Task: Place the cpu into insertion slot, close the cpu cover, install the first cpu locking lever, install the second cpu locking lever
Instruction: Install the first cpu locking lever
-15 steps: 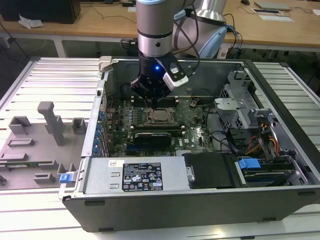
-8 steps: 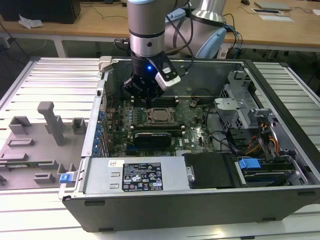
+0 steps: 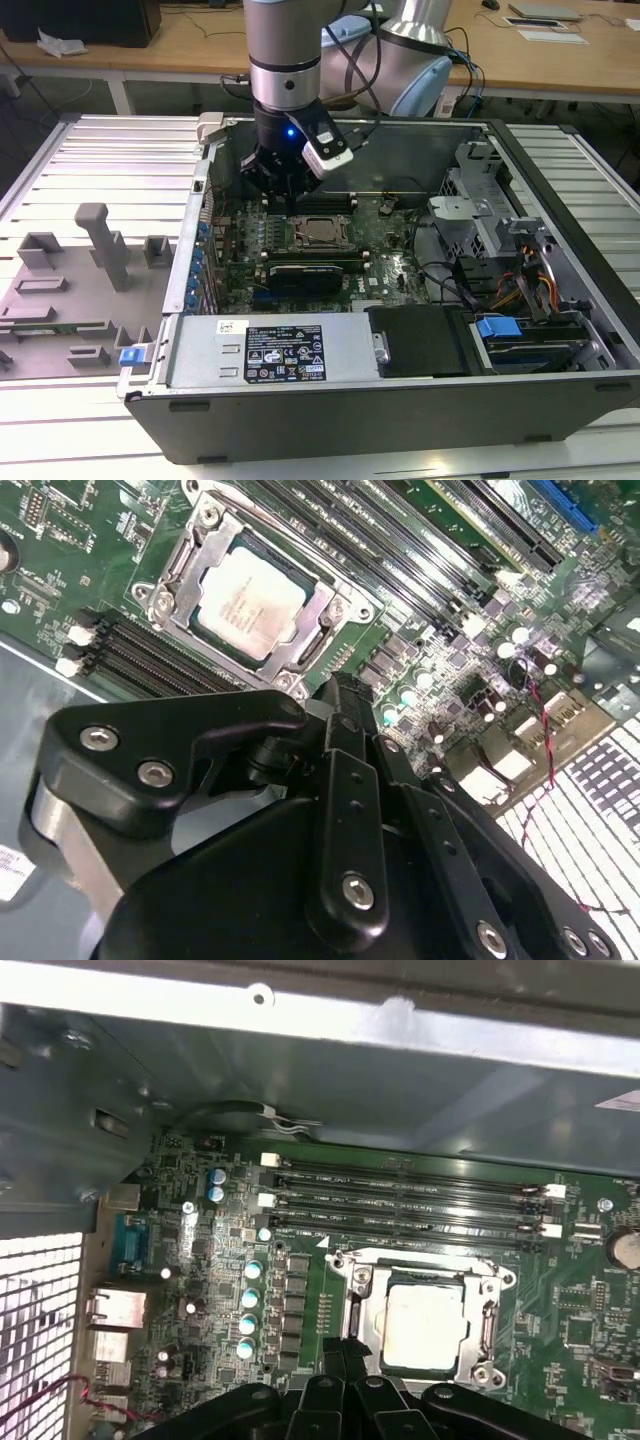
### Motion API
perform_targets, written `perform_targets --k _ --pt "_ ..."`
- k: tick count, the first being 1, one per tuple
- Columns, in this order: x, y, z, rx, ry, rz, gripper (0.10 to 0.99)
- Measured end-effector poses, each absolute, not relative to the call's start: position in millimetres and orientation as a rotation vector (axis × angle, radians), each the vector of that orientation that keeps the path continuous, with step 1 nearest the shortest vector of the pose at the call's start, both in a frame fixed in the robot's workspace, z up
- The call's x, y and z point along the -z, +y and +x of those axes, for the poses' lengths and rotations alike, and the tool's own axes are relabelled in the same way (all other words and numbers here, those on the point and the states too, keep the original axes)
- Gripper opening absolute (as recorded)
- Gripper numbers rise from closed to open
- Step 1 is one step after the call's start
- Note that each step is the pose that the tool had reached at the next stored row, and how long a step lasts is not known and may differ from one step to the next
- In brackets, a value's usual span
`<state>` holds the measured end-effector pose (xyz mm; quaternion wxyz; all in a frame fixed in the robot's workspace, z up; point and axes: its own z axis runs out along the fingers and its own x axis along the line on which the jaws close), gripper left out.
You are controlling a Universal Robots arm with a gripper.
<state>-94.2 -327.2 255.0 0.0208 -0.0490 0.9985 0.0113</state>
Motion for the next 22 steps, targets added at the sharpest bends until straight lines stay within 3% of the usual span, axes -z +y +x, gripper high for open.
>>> perform_targets --k 9,17,22 --pt "-259.2 -327.2 -106.1 -0.088 3.093 -0.151 0.106" --pt "-259.1 -327.2 -117.9 -0.355 3.065 -0.144 0.106" --pt "-256.7 -327.4 -118.0 -0.421 3.055 -0.142 0.106"
